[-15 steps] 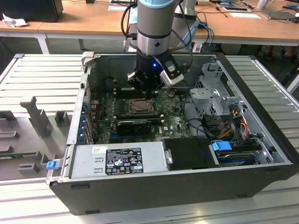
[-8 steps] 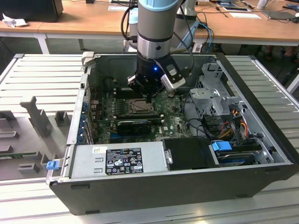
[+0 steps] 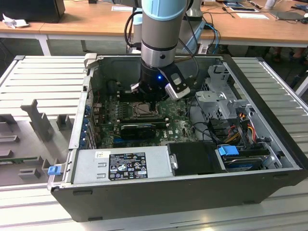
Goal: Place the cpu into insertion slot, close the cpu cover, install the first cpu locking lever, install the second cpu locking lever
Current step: 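Install the second cpu locking lever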
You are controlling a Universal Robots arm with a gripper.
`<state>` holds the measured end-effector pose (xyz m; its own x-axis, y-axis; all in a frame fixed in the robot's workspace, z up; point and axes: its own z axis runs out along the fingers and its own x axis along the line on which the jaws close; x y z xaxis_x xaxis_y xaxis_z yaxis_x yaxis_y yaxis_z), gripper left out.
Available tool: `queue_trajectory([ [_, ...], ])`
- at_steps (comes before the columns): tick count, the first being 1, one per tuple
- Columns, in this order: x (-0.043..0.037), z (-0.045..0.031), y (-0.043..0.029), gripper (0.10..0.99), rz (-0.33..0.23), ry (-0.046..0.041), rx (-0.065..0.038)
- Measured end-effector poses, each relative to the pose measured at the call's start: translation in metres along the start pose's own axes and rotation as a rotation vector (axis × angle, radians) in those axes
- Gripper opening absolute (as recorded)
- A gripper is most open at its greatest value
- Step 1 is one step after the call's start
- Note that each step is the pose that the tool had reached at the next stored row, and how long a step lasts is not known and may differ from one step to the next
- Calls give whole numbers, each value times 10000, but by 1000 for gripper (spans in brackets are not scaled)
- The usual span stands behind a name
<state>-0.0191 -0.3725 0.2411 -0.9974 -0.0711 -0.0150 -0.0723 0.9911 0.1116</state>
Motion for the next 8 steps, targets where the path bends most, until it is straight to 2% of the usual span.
queue_trajectory([
  [5,30,6,-60,106,37,-7,-31],
  [6,54,7,-68,106,35,-8,-46],
  [8,180,9,-73,106,34,-11,-87],
])
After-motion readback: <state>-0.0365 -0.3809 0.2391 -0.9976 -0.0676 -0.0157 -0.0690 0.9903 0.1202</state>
